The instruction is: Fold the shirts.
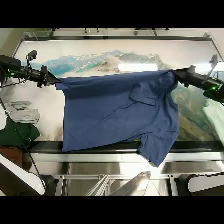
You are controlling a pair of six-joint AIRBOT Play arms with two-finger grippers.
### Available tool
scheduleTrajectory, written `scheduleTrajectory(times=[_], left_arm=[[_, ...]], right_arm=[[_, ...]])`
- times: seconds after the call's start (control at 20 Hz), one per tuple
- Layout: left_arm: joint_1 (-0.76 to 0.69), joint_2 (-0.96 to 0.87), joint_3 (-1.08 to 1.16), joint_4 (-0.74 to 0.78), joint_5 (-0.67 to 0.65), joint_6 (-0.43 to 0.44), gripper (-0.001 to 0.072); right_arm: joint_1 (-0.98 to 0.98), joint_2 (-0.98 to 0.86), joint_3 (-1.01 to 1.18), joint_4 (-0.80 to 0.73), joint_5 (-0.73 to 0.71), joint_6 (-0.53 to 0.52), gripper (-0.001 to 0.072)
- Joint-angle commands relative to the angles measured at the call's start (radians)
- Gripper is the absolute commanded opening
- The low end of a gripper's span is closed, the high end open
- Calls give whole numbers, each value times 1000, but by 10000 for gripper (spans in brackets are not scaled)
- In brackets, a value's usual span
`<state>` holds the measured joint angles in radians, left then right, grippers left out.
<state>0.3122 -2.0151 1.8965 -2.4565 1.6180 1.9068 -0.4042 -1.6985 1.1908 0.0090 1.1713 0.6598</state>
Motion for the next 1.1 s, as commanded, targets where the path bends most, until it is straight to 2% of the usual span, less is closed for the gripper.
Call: scheduleTrajectory(times=[0.0, 0.2, 0.35, 0.5, 0.6, 0.75, 0.8, 0.85, 0.9, 0.95, 1.0, 1.05], left_arm=[[-7, 18, -47, 5, 52, -48, 23], [-5, 71, -240, 8, 82, -48, 22], [3, 145, -406, 111, 66, -48, 22], [10, 202, -527, 179, 44, -48, 23], [10, 206, -566, 180, 39, -48, 23], [-3, 197, -566, 179, 6, -49, 20], [-6, 197, -562, 178, -2, -49, 22], [-13, 197, -553, 180, 1, -49, 24], [-13, 197, -537, 181, 20, -49, 116], [-11, 197, -514, 180, 59, -49, 365], [-7, 198, -490, 181, 100, -57, 564], [0, 204, -477, 183, 133, -84, 642]], right_arm=[[-34, -8, 19, -127, 172, 27, 26], [-38, -3, -61, -240, 200, 29, 25], [-61, 12, -130, -354, 189, 37, 25], [-73, 12, -148, -489, 149, 93, 25], [-71, 11, -148, -544, 117, 126, 26], [-67, 9, -148, -544, 112, 143, 28], [-67, 9, -148, -549, 113, 161, 44], [-69, 9, -148, -555, 120, 185, 270], [-74, 12, -145, -572, 129, 210, 462], [-85, 19, -134, -605, 154, 239, 470], [-104, 34, -123, -644, 178, 278, 471], [-127, 63, -118, -686, 191, 319, 471]])
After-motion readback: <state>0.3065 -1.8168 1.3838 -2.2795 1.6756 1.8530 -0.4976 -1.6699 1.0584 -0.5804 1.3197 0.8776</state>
